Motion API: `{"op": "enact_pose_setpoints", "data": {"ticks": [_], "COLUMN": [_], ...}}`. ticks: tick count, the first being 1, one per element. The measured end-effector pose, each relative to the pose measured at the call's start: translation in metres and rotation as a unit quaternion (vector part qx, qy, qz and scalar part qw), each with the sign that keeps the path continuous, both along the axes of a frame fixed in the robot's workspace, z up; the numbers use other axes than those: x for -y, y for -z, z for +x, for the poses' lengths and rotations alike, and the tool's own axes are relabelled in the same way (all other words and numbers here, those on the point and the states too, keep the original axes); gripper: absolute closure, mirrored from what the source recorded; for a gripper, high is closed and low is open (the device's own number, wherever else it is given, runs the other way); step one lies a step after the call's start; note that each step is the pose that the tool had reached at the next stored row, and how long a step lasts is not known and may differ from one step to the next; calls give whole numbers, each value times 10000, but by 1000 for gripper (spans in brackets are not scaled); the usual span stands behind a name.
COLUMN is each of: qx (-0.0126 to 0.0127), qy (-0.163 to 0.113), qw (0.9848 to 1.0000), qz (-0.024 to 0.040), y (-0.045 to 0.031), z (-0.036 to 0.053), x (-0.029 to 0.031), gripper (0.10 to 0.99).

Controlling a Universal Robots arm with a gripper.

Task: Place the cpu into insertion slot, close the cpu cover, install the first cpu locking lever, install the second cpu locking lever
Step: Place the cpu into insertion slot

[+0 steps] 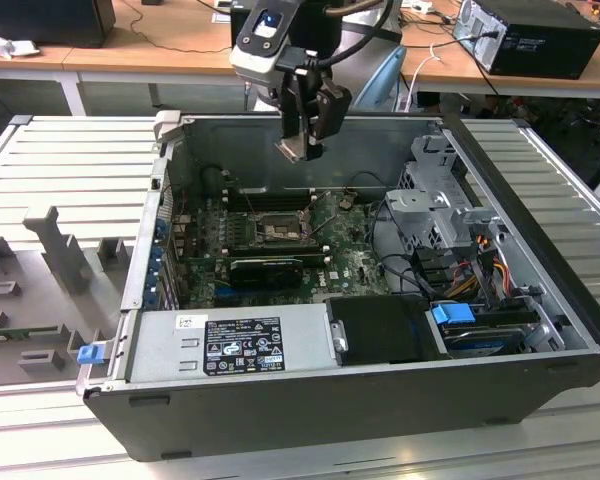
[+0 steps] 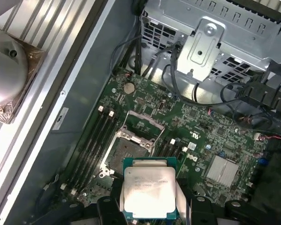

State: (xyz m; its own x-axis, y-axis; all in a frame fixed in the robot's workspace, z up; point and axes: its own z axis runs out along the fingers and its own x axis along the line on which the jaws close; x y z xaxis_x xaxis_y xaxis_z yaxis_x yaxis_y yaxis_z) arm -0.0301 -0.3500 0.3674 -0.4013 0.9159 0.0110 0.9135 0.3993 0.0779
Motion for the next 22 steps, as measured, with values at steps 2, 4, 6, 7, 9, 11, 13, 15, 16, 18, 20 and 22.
{"op": "enact_pose_setpoints", "data": {"ticks": [2,4,6,7,9,11,13,15,16,18,20,22], "qx": [0,0,0,0,0,-1,-2,-5,-9,-11,-10,-10], "qy": [275,378,486,526,683,746,748,749,749,768,868,972], "qw": [9996,9993,9988,9986,9977,9972,9972,9972,9972,9970,9962,9953], "qz": [-1,-1,-1,0,0,0,-1,-1,-1,-2,-1,-1], "y": [8,9,11,11,12,16,20,29,33,34,35,36], "z": [0,0,0,0,0,0,0,-1,0,0,0,0], "x": [0,0,0,0,0,0,0,0,0,1,0,0], "gripper": [557,557,557,557,557,557,557,557,557,557,557,557]}}
